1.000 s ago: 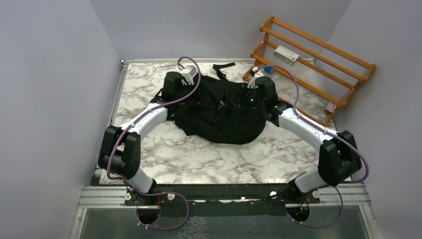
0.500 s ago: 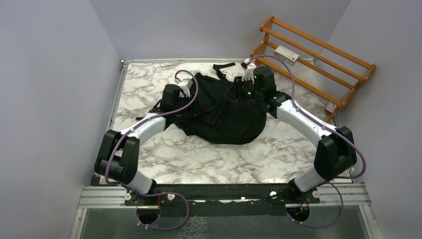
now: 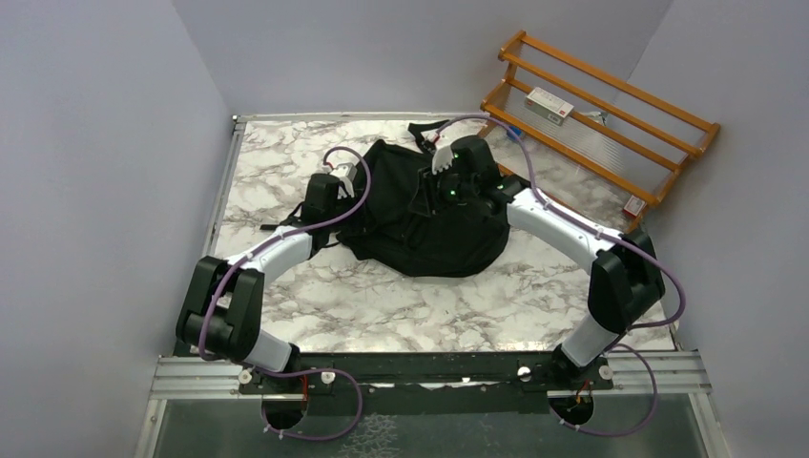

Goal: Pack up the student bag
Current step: Zip the student bag at the center of the board.

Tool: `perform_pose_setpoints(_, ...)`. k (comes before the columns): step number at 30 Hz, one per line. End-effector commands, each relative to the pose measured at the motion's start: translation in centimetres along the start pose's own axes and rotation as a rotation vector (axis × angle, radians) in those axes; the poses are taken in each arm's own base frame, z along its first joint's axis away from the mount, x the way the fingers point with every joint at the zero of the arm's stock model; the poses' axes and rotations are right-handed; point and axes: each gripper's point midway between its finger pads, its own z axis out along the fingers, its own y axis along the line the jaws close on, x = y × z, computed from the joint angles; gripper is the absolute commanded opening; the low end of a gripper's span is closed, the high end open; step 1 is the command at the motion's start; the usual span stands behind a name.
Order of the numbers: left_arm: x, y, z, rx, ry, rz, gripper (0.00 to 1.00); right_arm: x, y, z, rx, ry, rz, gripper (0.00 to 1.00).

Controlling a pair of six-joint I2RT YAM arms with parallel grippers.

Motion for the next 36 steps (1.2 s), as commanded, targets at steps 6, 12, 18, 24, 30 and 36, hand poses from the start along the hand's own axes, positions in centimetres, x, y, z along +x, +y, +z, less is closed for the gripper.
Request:
perform_pose_setpoints(6, 2.6, 3.3, 0.4, -0.131, 0.061, -0.056, 0.49, 6.1, 2.2, 0.3, 0.041, 0.112, -0.026, 0.43)
perform_pose_setpoints(12, 2.4, 3.1, 0.5, -0.122, 0.06, -0.054, 0.49, 8.2, 2.6, 0.9, 0.052, 0.145, 0.059, 0.47)
perform_pose_setpoints(18, 2.2, 2.8, 0.5, -0.108, 0.061, -0.052, 0.49, 9.5, 2.1, 1.7, 0.073, 0.182, 0.086, 0.49)
perform_pose_setpoints(24, 2.4, 2.8, 0.5, -0.104, 0.063, -0.052, 0.49, 10.1, 2.5, 2.4, 0.043, 0.208, 0.096, 0.49)
perform_pose_setpoints(30, 2.7, 2.9, 0.5, -0.106, 0.07, -0.056, 0.49, 10.7, 2.5, 2.7, 0.035, 0.233, 0.106, 0.44)
perform_pose_setpoints(36, 2.7, 2.8, 0.6, -0.102, 0.073, -0.058, 0.49, 10.4, 2.5, 2.5, 0.042, 0.222, 0.103, 0.15)
